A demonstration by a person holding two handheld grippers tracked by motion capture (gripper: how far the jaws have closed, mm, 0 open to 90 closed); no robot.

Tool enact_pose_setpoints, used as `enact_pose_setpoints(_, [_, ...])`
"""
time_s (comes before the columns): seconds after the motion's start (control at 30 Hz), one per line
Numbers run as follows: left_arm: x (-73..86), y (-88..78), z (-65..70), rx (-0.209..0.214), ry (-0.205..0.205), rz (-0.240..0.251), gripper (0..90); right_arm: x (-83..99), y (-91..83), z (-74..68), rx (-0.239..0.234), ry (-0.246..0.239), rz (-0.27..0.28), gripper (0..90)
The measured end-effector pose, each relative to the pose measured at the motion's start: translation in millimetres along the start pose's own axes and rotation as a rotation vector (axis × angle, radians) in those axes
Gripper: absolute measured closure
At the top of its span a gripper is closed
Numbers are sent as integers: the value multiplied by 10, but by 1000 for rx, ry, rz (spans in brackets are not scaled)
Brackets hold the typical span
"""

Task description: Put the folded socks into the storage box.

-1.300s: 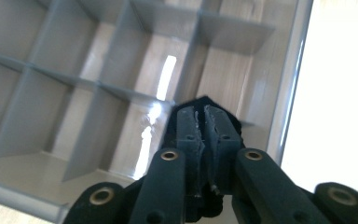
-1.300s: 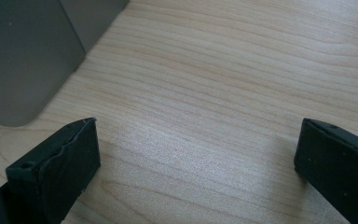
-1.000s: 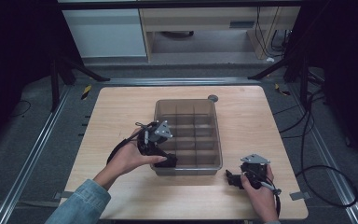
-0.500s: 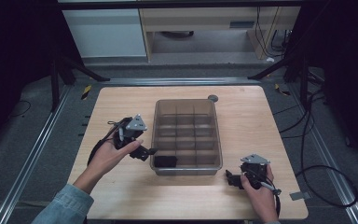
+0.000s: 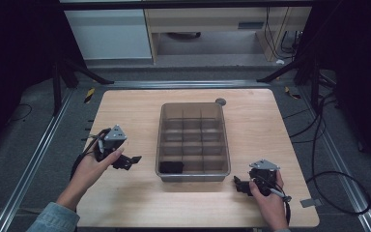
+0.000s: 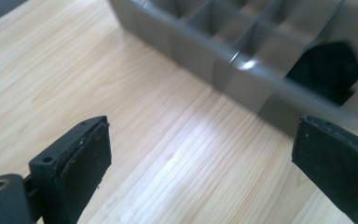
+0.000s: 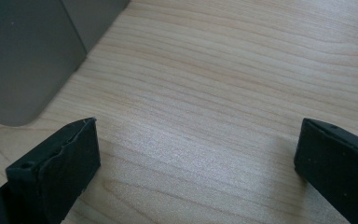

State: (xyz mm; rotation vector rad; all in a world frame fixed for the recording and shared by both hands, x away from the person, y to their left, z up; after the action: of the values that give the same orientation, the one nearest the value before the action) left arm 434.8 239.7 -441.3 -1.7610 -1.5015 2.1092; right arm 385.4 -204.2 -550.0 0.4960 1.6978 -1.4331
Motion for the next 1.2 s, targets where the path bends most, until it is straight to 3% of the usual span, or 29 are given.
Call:
enact_pose_setpoints(0.2, [248,16,-84,-18,-38,-15,41,0,0,-1,0,0,0,4])
enact_pose_setpoints(0.67, [677,168,-181,-40,-71,-113,40,2,-1,-6,1,-1,-1,4])
enact_pose_setpoints(1.2, [941,360,-227,-33,-137,-144,37,3,-2,-11,1,2,-1,4])
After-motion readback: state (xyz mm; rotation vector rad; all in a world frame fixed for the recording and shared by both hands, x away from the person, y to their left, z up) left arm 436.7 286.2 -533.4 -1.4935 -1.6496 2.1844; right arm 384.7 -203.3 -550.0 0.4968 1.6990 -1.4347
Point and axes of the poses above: each handheld gripper's, and its own axes: y roughly forward along the jaws, x roughly out of its underside, z roughly to its right, the point moved 5 cm from there along y, roughly forward along the jaws, and after that the axes turned 6 degrees about z, right-handed, at the moved point
